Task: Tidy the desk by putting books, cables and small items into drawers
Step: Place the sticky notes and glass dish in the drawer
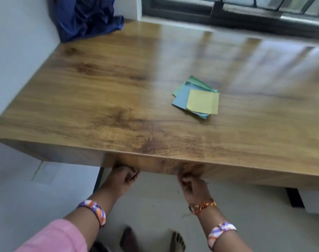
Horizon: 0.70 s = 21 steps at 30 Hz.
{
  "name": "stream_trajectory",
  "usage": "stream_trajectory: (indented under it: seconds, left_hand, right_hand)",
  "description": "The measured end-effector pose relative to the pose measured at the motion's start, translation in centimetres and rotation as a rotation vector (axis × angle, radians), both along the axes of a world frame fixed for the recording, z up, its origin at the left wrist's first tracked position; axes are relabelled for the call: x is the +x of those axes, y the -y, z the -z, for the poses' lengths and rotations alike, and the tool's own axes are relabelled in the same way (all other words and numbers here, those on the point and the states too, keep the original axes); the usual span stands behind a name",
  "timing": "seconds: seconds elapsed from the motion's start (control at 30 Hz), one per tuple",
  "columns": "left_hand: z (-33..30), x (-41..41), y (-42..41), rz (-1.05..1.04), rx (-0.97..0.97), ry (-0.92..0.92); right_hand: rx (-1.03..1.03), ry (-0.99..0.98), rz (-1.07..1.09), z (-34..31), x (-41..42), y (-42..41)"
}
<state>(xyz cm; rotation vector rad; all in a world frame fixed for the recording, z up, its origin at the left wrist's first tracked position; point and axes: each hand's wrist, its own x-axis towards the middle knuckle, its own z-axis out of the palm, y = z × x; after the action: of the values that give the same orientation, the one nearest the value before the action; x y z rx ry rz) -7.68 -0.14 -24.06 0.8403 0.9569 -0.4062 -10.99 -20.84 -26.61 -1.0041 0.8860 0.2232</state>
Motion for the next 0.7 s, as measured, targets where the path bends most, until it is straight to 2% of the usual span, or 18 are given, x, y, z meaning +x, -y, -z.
stream_trajectory:
  seconds: [0.07, 0.13, 0.23, 0.33, 0.43, 0.5, 0.6, 0.7]
  left_hand:
    - [-0.3, -0.1, -0.5, 0.003, -0.029, -0.005]
    - [-0.7, -0.6, -1.1, 0.018, -0.087, -0.013]
    - [-1.0, -1.6, -1.3, -0.013, -0.155, -0.003]
    - [-1.1, -3.5, -1.4, -0.012, -0.142, -0.034]
    - [-0.9, -6.7, -2.4, 0.086, -0.087, -0.044]
    - [-0.8, -8.9, -3.1, 0.226, -0.021, -0.065]
    - [-1.1, -11.3, -2.9, 0.524, 0.147, -0.192]
    - [-3.4, -13.1, -0.8, 0.815, 0.198, -0.182]
  right_hand:
    - [0.225, 0.028, 0.247, -0.3, -0.1, -0.5]
    - [0.361, 0.053, 0.298, -1.0, -0.4, -1.0]
    - [0.304, 0.002, 0.223, -1.5, -0.9, -1.0]
    - [0.291, -0.032, 0.287, -1.1, -2.7, -1.4]
    - [0.295, -0.045, 0.335, -1.4, -6.1, -1.8]
    - [0.263, -0.067, 0.243, -2.0, -8.3, -1.5]
    - [0.053, -0.178, -0.140, -3.2, -10.9, -0.9]
    - [-0.133, -0.307, -0.467, -4.9, -12.7, -0.2]
